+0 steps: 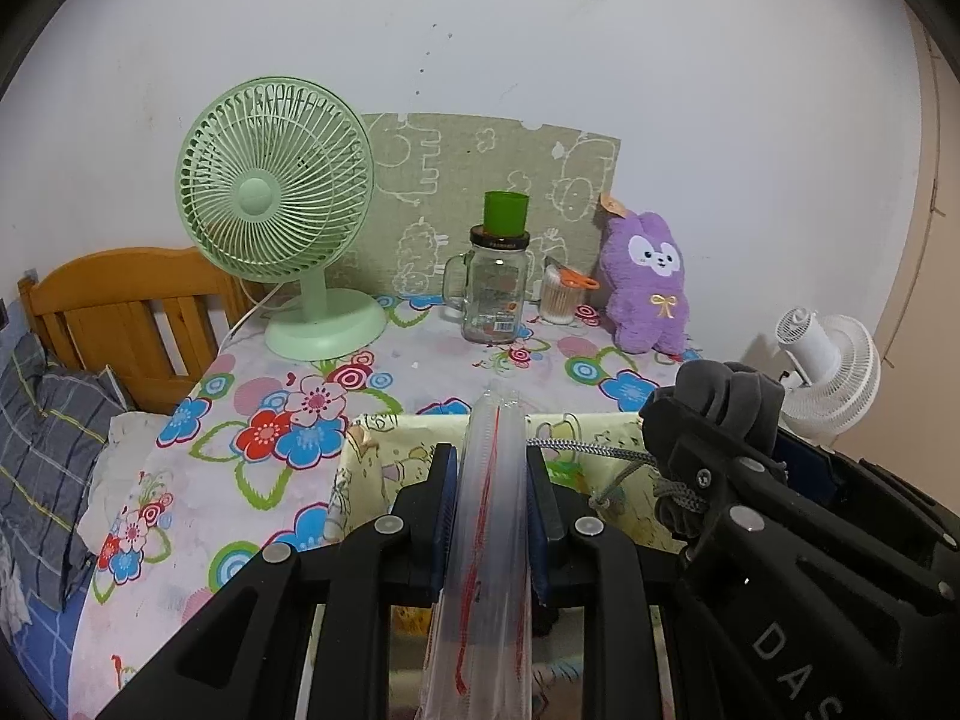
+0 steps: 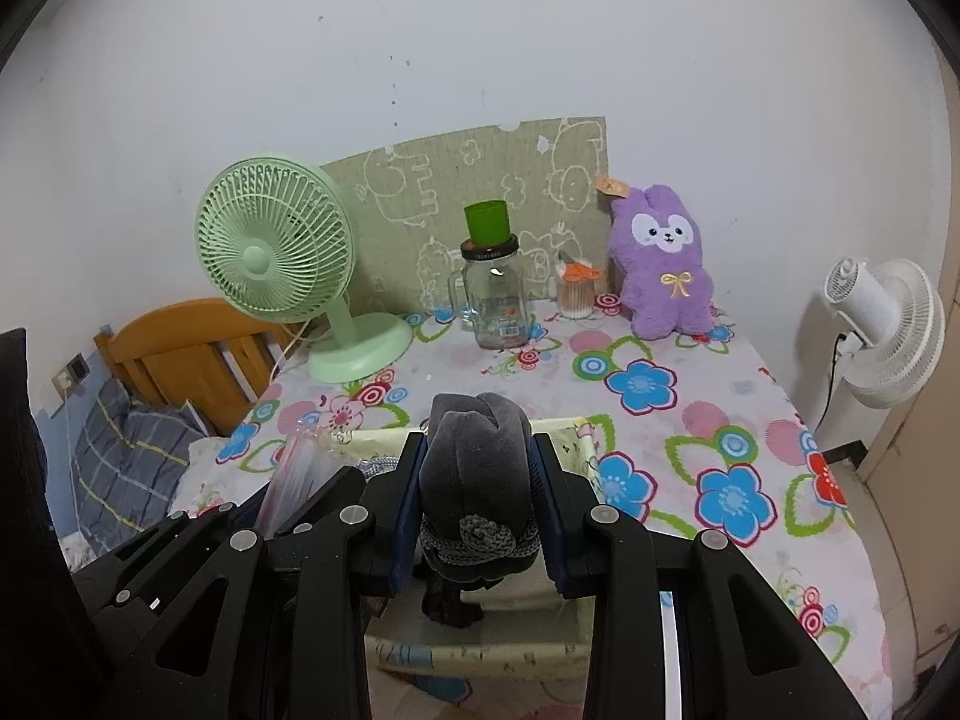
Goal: Organize soft objects
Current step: 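Lower the plastic bag into the basket and open the left tool, then open the right tool to release the gray sock into the basket, then withdraw both tools toward the white cloth roll and pink packet, then grasp the pink wipes packet with the left tool while the right tool grasps the white cloth roll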
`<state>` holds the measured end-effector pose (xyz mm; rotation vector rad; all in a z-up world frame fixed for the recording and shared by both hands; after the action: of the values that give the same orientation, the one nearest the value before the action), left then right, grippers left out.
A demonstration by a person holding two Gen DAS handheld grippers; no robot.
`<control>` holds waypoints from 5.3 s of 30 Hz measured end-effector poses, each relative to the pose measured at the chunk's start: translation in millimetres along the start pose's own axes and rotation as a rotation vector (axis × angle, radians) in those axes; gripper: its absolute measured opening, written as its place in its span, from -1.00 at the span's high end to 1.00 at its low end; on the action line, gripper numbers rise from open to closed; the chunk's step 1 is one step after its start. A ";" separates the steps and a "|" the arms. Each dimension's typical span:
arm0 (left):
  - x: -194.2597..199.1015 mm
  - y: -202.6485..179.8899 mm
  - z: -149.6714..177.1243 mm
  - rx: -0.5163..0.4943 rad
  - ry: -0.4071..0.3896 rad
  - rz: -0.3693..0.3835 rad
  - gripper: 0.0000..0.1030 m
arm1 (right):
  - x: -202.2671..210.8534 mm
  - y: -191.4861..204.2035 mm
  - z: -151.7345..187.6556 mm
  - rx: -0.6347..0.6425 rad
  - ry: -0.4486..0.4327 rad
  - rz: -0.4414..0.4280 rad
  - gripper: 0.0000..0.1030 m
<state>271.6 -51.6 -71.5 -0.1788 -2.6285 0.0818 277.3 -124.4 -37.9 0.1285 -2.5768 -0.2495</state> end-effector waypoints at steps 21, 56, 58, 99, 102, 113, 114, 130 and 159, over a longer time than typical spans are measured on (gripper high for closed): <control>-53.2 24.4 18.9 0.042 0.100 -0.041 0.18 | -62.4 4.5 19.4 -0.007 0.094 -0.026 0.28; -2.5 11.8 49.0 -0.004 0.134 -0.023 -0.88 | -7.5 0.2 47.8 -0.003 0.083 -0.037 -0.69; 3.4 11.9 48.4 -0.005 0.124 -0.029 -0.90 | -1.4 -0.8 47.9 0.000 0.075 -0.031 -0.78; 111.8 -1.5 72.4 -0.041 0.001 -0.020 -0.99 | 120.0 12.3 73.8 0.099 -0.048 -0.004 -0.98; 114.3 2.2 78.2 -0.027 -0.001 -0.018 -0.99 | 121.5 14.3 79.5 0.095 -0.045 -0.010 -0.98; 108.1 12.0 102.9 -0.026 0.020 -0.037 -0.99 | 112.6 18.6 105.9 0.086 -0.023 -0.039 -0.96; 106.6 13.2 105.1 -0.026 0.024 -0.040 -0.99 | 110.3 18.4 108.7 0.085 -0.018 -0.039 -0.96; 59.7 23.9 154.3 0.000 0.160 -0.011 -0.94 | 57.9 11.4 153.0 0.098 0.110 -0.013 -0.83; 28.9 42.5 171.1 -0.033 0.244 -0.075 0.23 | 4.9 30.9 180.1 0.138 0.250 -0.078 -0.75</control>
<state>168.0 -9.8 -210.9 -0.0950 -2.3907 -0.0092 176.8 -67.6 -179.6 0.2928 -2.3407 -0.0771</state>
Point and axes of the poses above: each gripper's, at about its wrist camera, not at the fingertips, and x roughly against the way its jaws point, y to its left, z to its underside, the point moved 8 cm from there along -x, roughly the way its jaws point, and after that the axes turned 6 degrees about -y, right-handed, at the moved point
